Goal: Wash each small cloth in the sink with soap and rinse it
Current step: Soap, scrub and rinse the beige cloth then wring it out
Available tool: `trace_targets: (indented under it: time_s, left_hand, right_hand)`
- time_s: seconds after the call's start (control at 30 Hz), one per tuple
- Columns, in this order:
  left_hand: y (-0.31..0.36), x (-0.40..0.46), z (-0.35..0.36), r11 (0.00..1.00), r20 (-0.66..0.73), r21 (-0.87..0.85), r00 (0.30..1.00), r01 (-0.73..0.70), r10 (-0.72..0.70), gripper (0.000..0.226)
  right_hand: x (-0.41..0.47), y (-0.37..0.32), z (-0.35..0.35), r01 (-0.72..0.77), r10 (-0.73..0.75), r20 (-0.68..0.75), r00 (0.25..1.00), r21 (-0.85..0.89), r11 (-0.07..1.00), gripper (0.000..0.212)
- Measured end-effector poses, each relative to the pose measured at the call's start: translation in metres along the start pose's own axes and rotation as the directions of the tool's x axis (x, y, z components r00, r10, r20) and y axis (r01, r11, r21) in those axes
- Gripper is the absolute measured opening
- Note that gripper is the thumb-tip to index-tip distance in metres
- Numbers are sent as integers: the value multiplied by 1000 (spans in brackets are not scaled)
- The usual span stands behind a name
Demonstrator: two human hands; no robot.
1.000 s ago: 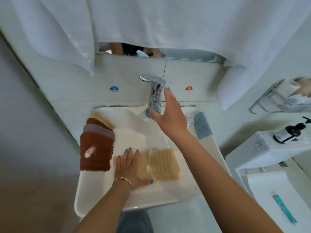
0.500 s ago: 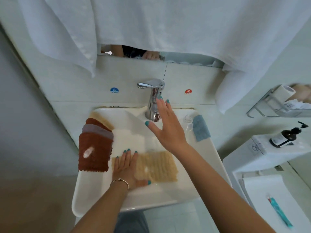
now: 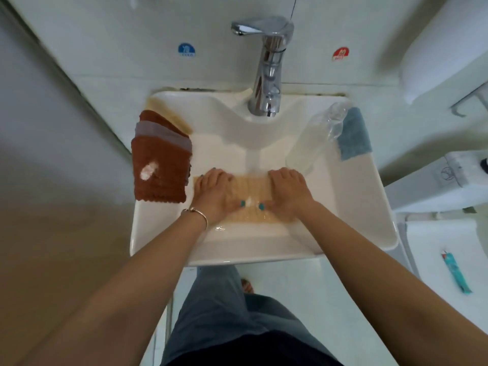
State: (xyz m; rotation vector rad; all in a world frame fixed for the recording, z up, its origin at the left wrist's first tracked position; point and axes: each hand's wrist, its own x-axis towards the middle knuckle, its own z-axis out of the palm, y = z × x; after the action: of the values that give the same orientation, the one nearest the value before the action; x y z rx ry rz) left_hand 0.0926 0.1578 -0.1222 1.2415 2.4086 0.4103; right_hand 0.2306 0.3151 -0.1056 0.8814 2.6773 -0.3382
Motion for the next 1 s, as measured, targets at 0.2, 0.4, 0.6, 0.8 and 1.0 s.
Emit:
trace_targets:
  time_s: [0.2,0.4,0.6,0.8,1.0]
  left_hand:
    - [8,23,-17,963,213,258,977,-75,19,58]
    - [21,20,-38,797,453,-576,883,181,126,14]
    - [44,11,-28,220,383,-905,923,365,44,15]
    - [88,25,3,244,265,-892,878,380,-399,40]
    - [134,22,4,156,110,-953,772,262,-626,46]
  right_hand:
    - [0,-3,-17,143,-147,172,974,31,989,26]
    - [-22,32,-33,13,-208,222,953,653,757,17]
    - [-30,44,-38,-41,-57,67,996,928,371,17]
    - [-40,-2,-30,-45,260,-14,966,974,221,16]
    - [-39,-30,-19,-76,319,-134,938,819,568,22]
